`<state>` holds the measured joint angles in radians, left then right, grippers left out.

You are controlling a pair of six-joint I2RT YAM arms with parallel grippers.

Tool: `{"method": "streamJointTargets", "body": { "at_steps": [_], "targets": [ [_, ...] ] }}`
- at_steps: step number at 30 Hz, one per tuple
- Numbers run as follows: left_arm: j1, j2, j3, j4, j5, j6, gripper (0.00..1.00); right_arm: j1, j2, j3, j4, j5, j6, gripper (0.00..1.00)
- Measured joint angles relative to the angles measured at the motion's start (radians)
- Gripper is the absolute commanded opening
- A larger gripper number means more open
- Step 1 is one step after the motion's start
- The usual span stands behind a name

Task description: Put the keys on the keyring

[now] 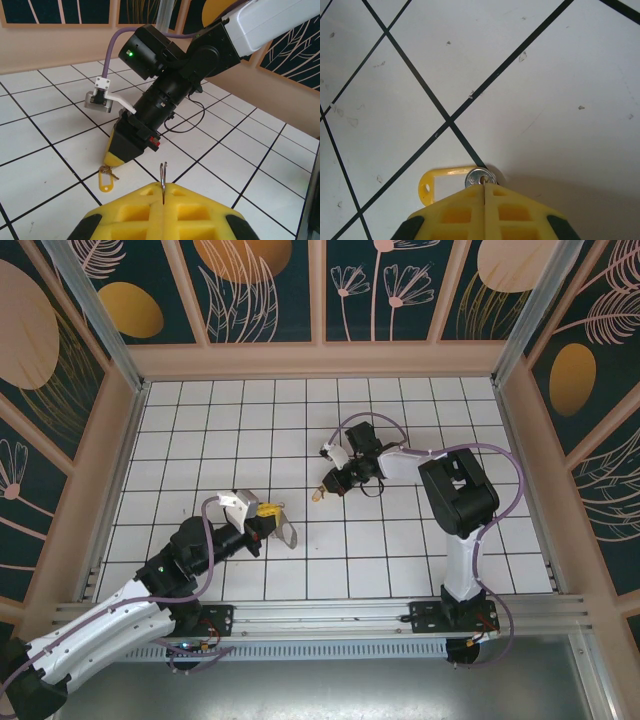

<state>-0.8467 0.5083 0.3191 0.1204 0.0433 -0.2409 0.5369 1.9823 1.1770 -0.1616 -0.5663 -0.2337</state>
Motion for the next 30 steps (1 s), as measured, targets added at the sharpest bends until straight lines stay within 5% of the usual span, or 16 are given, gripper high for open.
{"method": "streamJointTargets", "body": {
  "at_steps": [6,22,30],
  "targets": [
    [0.000,0.000,0.000,-0.001,0.000,0.000,0.00,0.014,-0.049,-0.035,0.008,0.008,-0.005,0.00],
    [0.000,0.032,0.061,-0.020,0.021,0.035,0.00,0.227,-0.675,-0.245,0.034,-0.069,-0.056,0.00],
    [0.000,0.061,0.129,-0.025,0.114,0.055,0.00,0.291,-0.833,-0.245,0.048,-0.070,-0.044,0.00]
  ]
}}
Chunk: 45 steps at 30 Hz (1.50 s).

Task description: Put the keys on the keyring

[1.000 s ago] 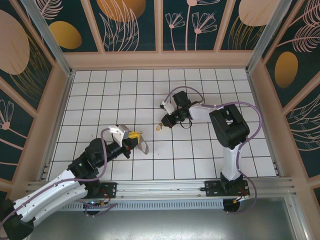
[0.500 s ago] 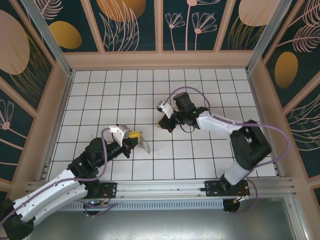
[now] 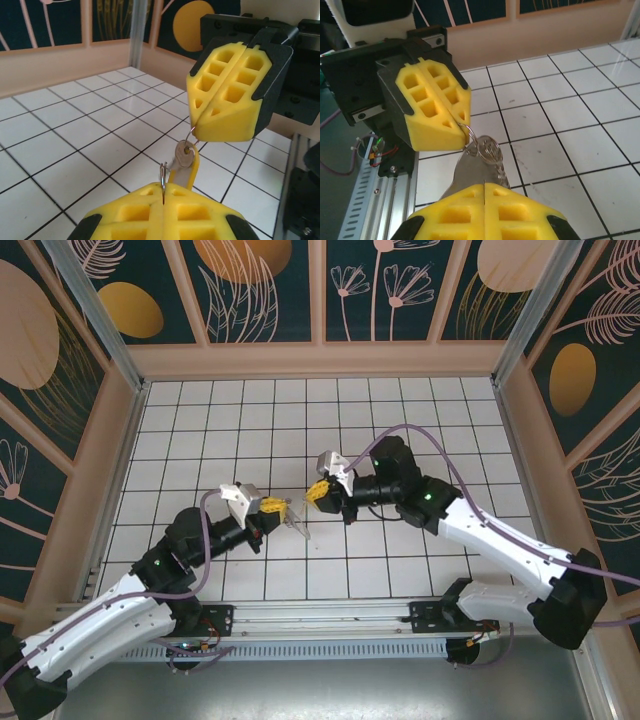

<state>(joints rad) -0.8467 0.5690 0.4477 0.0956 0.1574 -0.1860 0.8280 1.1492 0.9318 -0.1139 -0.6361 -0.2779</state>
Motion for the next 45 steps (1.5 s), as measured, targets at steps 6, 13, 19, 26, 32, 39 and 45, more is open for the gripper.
{"method": "streamJointTargets", "body": {
  "at_steps": [6,13,19,26,32,39,45],
  "targets": [
    [0.000,0.056,0.063,-0.011,0.071,0.037,0.00,0.039,-0.010,0.000,-0.006,0.057,0.023,0.00],
    [0.000,0.126,0.090,-0.031,0.090,0.077,0.00,0.054,-0.010,0.000,-0.021,0.098,0.032,0.00],
    [0.000,0.148,0.090,-0.040,0.094,0.101,0.00,0.055,-0.010,0.000,-0.021,0.109,0.048,0.00],
    [0.000,0.147,0.090,-0.048,0.081,0.119,0.00,0.056,-0.010,0.000,-0.028,0.164,0.059,0.00],
    [0.000,0.143,0.090,-0.049,0.062,0.134,0.00,0.056,-0.018,0.000,-0.057,0.208,0.076,0.00],
    [0.000,0.143,0.090,-0.055,0.043,0.135,0.00,0.056,-0.019,0.015,-0.078,0.183,0.079,0.00],
    [0.000,0.143,0.090,-0.055,0.043,0.138,0.00,0.058,-0.019,0.016,-0.078,0.138,0.086,0.00]
  ]
}}
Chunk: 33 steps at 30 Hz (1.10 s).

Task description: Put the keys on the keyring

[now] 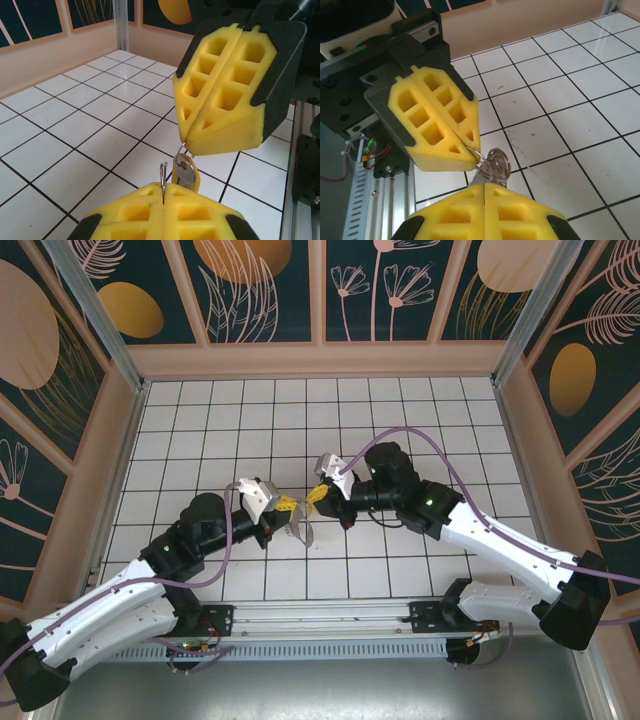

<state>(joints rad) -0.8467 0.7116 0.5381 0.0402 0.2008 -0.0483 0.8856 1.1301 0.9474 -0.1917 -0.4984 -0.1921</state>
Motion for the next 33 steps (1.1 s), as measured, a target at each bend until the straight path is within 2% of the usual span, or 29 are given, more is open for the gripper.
{"method": "streamJointTargets", "body": {
  "at_steps": [14,33],
  "targets": [
    [0.000,0.002,0.000,0.000,0.000,0.000,0.00,0.002,0.023,0.026,0.000,-0.045,0.015,0.00],
    [0.000,0.005,0.000,0.000,0.001,0.000,0.00,0.005,0.060,0.068,0.000,-0.042,0.017,0.00]
  ]
}}
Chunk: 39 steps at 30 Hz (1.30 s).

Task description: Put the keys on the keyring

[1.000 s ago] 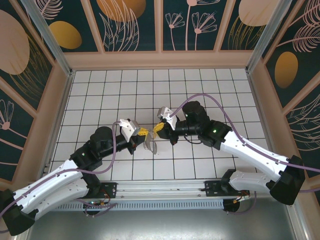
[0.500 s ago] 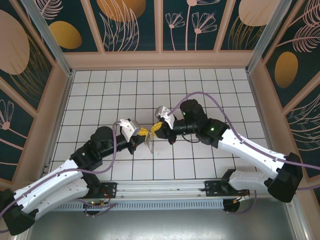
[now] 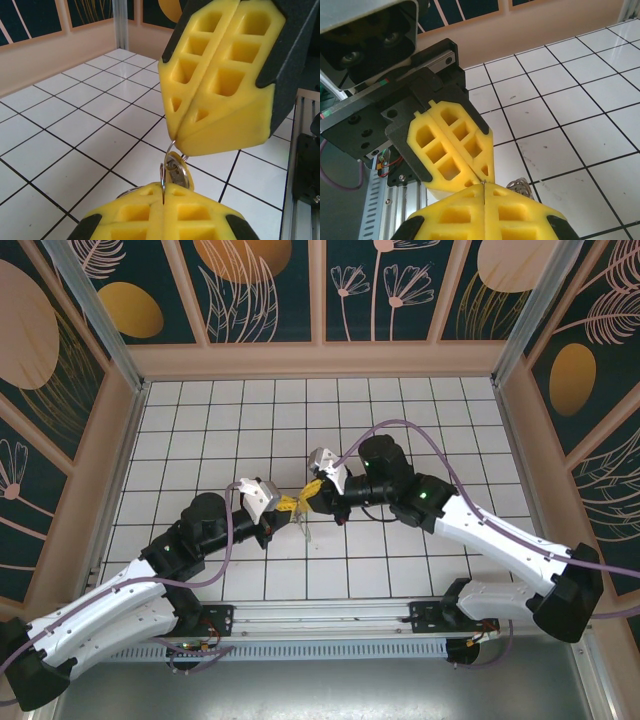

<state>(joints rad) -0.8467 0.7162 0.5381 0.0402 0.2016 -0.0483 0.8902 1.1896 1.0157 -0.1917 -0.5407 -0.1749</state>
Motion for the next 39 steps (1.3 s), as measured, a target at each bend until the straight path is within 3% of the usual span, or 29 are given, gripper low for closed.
{"method": "streamJointTargets", "body": {
  "at_steps": [39],
  "targets": [
    [0.000,0.000,0.003,0.000,-0.005,0.000,0.00,-0.036,0.031,0.027,-0.054,0.016,0.053,0.00]
  ]
}}
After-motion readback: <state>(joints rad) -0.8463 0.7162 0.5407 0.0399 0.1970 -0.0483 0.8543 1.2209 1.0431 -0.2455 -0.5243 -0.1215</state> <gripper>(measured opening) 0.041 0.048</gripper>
